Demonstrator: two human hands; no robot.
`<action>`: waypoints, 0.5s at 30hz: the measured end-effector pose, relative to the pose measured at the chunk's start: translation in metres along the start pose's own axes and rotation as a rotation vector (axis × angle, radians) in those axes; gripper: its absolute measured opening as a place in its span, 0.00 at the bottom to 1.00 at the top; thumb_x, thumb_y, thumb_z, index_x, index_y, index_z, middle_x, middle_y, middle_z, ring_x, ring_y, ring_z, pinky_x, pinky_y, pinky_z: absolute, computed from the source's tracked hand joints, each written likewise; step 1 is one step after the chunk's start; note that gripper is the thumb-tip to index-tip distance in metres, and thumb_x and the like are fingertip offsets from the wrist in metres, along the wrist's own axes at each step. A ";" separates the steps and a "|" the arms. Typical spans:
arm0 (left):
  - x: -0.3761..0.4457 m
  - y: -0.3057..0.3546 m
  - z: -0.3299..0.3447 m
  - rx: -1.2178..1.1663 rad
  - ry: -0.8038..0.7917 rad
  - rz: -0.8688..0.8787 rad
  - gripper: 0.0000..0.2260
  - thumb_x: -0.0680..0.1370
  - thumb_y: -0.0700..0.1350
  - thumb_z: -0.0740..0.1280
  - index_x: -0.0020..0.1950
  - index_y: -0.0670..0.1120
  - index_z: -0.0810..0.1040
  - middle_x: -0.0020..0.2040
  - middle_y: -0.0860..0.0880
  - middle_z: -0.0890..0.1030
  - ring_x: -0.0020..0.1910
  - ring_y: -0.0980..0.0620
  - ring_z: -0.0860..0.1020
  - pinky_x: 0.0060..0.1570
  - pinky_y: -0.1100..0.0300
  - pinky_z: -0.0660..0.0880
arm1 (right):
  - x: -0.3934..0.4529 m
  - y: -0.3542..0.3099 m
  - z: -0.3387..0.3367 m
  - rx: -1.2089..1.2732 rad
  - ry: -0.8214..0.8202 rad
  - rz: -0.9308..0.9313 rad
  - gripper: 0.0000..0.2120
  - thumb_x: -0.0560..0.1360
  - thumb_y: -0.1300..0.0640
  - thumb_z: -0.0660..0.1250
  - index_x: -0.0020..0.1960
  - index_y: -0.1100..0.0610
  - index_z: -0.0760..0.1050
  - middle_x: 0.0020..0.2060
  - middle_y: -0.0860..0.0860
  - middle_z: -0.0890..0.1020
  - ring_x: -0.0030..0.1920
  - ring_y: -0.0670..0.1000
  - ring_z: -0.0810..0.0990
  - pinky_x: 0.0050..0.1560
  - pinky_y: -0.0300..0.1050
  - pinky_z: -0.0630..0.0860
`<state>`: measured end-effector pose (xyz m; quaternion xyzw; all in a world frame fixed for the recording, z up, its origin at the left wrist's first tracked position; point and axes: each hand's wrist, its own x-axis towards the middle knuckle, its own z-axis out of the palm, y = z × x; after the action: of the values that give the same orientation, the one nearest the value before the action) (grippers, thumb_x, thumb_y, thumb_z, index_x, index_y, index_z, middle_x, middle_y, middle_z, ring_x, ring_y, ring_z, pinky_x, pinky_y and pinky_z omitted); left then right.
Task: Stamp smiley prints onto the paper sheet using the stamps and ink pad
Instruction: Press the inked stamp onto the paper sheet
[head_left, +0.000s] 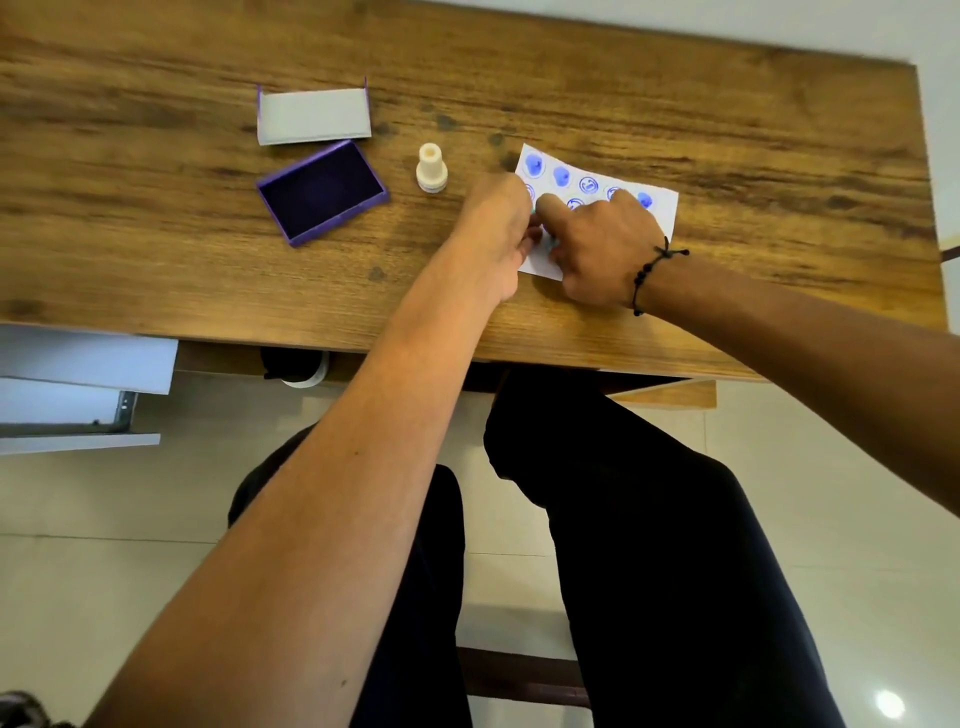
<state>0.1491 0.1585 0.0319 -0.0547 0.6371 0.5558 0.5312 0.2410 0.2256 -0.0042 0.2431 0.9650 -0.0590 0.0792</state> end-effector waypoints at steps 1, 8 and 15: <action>0.000 0.000 0.000 0.000 -0.003 -0.006 0.14 0.79 0.35 0.51 0.38 0.43 0.71 0.37 0.46 0.76 0.36 0.51 0.74 0.36 0.64 0.72 | -0.001 0.000 -0.001 -0.002 0.003 0.000 0.13 0.70 0.58 0.60 0.54 0.56 0.65 0.36 0.61 0.80 0.32 0.56 0.65 0.40 0.49 0.58; -0.011 0.005 -0.003 0.013 -0.010 -0.023 0.13 0.79 0.34 0.51 0.38 0.40 0.71 0.42 0.41 0.75 0.40 0.49 0.74 0.42 0.61 0.73 | 0.000 0.001 -0.014 0.026 -0.113 0.001 0.12 0.73 0.58 0.58 0.56 0.58 0.65 0.44 0.61 0.81 0.38 0.61 0.75 0.48 0.51 0.65; -0.029 0.016 -0.017 -0.082 -0.023 0.011 0.10 0.79 0.33 0.52 0.49 0.35 0.73 0.57 0.34 0.77 0.57 0.43 0.77 0.61 0.54 0.74 | -0.028 0.031 -0.053 0.998 0.287 0.325 0.05 0.69 0.59 0.64 0.37 0.53 0.69 0.28 0.46 0.77 0.21 0.37 0.69 0.22 0.31 0.64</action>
<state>0.1407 0.1365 0.0606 -0.0665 0.6079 0.5849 0.5328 0.2735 0.2484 0.0500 0.4027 0.7708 -0.4633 -0.1703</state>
